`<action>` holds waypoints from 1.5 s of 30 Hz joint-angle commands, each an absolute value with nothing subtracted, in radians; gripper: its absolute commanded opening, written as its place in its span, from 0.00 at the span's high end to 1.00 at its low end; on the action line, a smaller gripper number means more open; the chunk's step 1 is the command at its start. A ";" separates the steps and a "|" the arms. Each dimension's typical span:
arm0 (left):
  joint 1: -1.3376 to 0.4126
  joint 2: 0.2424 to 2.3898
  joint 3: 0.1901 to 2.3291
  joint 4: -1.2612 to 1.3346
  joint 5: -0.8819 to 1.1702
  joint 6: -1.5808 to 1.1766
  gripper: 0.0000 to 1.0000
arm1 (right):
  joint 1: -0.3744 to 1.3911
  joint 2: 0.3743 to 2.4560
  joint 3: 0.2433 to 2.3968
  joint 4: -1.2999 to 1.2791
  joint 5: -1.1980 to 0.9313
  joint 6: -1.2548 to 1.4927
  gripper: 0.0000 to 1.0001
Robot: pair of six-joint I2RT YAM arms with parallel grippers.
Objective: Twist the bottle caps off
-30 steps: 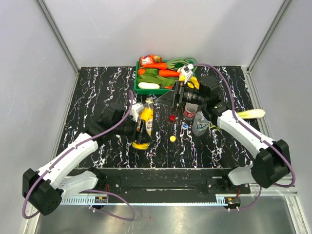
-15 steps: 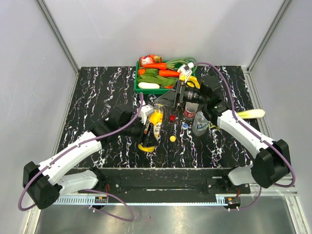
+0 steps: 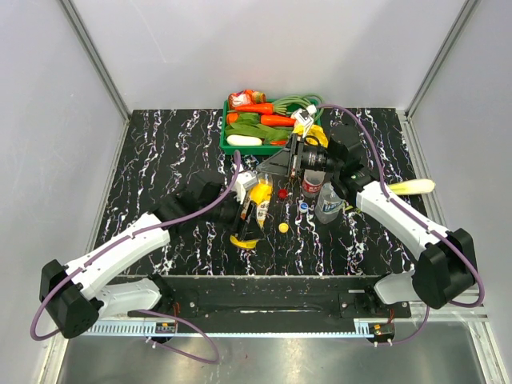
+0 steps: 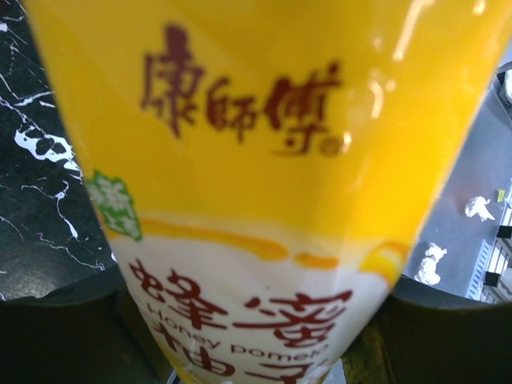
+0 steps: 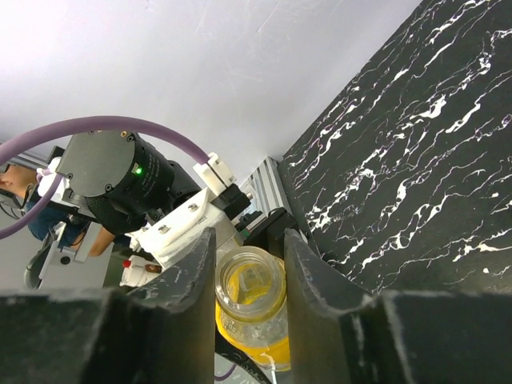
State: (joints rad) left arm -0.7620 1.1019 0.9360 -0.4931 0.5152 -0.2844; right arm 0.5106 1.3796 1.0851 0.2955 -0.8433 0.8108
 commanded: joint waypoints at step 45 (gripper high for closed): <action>-0.393 0.853 0.861 -0.310 0.537 -0.402 0.01 | 0.512 1.132 1.072 0.043 -0.523 0.387 1.00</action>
